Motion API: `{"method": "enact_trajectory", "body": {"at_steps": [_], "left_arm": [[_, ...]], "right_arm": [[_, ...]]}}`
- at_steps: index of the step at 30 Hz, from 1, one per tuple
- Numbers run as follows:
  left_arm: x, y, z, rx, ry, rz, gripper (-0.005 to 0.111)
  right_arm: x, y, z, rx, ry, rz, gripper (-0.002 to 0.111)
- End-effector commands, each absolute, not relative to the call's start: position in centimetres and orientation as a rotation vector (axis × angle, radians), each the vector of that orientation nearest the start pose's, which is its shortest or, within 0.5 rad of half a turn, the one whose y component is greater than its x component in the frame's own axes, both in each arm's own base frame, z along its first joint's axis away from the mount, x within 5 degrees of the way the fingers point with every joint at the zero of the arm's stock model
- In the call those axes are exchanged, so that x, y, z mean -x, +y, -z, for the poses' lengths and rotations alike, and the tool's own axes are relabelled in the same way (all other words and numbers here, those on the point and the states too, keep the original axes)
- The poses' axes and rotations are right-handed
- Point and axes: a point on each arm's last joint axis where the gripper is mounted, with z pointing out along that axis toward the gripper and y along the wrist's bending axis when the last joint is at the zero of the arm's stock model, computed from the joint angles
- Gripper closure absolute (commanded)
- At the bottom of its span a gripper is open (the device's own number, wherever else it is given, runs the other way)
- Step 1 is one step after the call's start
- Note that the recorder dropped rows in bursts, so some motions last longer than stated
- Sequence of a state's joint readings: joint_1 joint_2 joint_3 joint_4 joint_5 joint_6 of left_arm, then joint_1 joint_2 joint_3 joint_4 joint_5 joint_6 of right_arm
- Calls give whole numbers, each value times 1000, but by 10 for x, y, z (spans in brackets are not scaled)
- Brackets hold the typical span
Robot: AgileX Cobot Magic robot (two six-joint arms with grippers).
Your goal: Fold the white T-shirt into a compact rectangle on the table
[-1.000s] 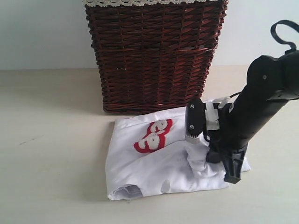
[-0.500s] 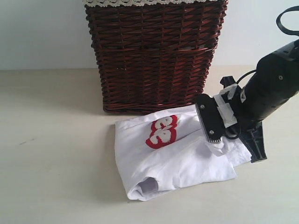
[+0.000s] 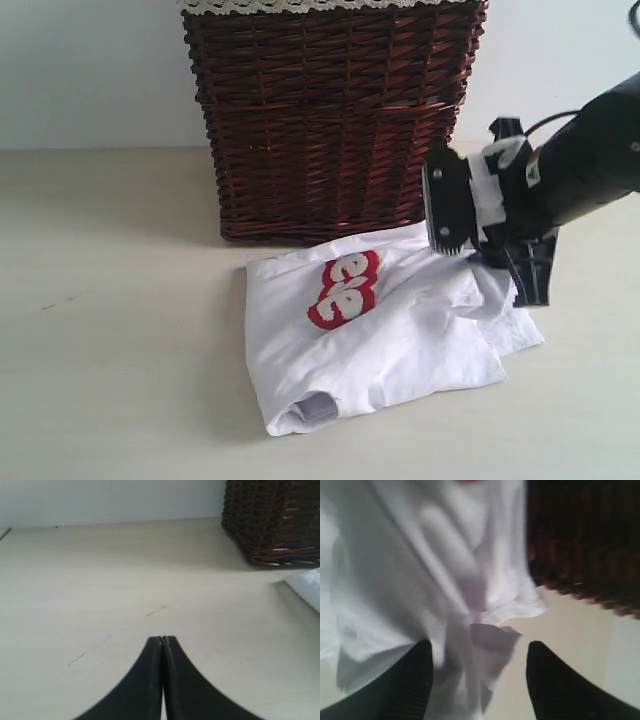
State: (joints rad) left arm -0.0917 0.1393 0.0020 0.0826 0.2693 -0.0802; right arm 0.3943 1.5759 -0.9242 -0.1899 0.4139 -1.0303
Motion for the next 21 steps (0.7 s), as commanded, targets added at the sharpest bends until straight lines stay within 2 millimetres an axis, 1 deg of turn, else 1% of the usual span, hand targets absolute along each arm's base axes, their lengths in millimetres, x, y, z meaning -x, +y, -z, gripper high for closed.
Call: {"method": "enact_trajectory", "body": {"at_steps": [1, 3, 6, 8, 11, 14, 16, 18, 21], "left_arm": [[-63, -4, -181, -69, 1883, 39, 107], [-63, -4, -181, -69, 1883, 39, 107], [-63, -4, -181, -69, 1883, 39, 107], [-63, -4, -181, -69, 1883, 39, 107], [-63, -4, -181, -69, 1883, 39, 107], [-63, -4, -181, -69, 1883, 39, 107], [-63, -4, -181, -69, 1883, 39, 107], [-63, -4, -181, -69, 1883, 39, 107], [-63, -4, -181, -69, 1883, 39, 107]], "right_arm": [[-288, 122, -252, 1581, 1737, 321, 61], [-288, 125, -253, 1519, 1753, 260, 68], [-291, 133, -238, 1404, 1882, 83, 79], [-294, 139, -220, 1386, 1957, -19, 85], [-300, 145, -193, 1386, 2038, -100, 95], [-298, 147, -171, 1479, 2104, -163, 106], [-288, 148, -160, 1613, 2145, -248, 108], [-275, 147, -156, 1765, 2172, -359, 108], [-259, 143, -154, 1942, 2201, -490, 108]]}}
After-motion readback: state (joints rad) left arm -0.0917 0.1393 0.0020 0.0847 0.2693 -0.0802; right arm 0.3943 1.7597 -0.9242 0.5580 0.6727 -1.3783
